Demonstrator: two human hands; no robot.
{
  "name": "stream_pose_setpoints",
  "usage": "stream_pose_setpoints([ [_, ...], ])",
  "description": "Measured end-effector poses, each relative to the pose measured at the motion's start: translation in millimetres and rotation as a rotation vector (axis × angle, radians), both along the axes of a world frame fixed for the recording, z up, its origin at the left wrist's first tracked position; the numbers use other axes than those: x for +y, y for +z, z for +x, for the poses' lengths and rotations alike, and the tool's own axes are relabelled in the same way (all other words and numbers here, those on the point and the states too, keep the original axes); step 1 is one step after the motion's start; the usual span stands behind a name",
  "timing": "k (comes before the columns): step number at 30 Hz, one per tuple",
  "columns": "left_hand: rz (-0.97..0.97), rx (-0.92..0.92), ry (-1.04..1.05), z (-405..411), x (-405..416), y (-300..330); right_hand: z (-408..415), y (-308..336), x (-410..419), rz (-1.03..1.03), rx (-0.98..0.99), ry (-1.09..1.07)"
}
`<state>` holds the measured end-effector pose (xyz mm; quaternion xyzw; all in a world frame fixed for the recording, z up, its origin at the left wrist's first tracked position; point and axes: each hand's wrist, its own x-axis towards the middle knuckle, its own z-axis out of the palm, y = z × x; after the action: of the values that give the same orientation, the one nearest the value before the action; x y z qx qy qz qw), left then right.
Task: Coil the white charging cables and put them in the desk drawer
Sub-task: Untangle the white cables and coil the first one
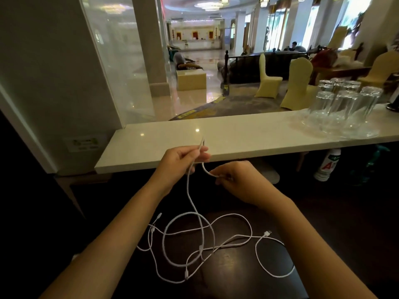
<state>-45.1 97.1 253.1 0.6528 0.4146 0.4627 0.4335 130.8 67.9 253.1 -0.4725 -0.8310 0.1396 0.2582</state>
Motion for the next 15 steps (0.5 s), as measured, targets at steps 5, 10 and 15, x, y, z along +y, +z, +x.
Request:
stream_pose_setpoints([
  [5,-0.134,0.122,-0.101,-2,-13,-9,-7,17,-11,0.069,0.093,0.061],
  [10,-0.272,0.079,-0.389,-7,-31,-5,-9,17,-3,0.079,0.241,0.06],
  [15,-0.235,0.091,-0.308,-6,-42,-9,-18,8,0,-0.138,0.388,0.003],
])
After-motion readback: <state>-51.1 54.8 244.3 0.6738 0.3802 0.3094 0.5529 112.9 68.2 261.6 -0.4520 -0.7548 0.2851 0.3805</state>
